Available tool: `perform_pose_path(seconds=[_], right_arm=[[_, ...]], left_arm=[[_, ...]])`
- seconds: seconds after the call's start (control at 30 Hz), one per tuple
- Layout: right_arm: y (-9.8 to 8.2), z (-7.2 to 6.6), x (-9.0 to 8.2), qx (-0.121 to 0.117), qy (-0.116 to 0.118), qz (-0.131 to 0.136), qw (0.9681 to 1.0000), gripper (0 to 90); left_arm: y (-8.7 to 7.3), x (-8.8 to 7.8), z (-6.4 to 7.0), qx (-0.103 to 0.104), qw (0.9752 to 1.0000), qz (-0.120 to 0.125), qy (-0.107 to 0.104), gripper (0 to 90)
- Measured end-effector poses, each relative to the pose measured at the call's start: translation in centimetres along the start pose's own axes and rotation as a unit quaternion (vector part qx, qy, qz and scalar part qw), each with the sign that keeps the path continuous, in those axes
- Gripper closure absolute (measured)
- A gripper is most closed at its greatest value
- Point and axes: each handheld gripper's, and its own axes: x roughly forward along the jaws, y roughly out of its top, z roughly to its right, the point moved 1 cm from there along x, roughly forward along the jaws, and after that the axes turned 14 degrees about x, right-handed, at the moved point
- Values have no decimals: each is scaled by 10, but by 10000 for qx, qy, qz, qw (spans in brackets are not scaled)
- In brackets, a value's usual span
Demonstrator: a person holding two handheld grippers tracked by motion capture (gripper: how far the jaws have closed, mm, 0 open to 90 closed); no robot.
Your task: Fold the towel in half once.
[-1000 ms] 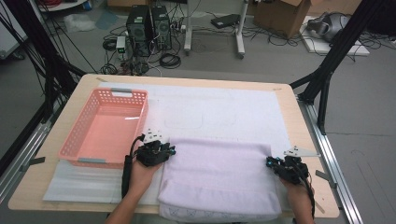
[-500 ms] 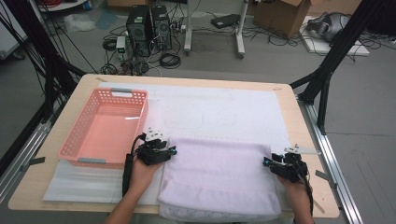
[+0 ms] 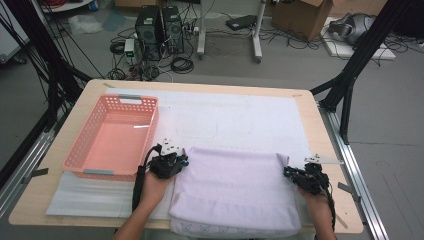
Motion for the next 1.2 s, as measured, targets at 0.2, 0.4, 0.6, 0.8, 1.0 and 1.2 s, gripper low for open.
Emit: perform_pose_path(seconds=[0.2,0.4,0.6,0.8,1.0,1.2], right_arm=[[1,3,0,-53,59,139,9999,859],[22,2,2,-248,-5,405,9989,861],[55,1,4,-282,-23,662,9974,861],[62,4,10,-287,-123,538,9981,860],[59,9,16,-152,-119,465,9987,859],[56,10,18,-166,-138,374,9991,856]], left_arm=[[5,-6,-2,-172,9990,406,90,856],[34,-16,-23,-306,9952,842,402,864],[55,-10,-35,-375,9946,827,512,864],[39,1,-27,-761,9950,588,278,854],[23,13,-24,-849,9954,132,418,538],[20,23,-20,-774,9969,-129,114,433]])
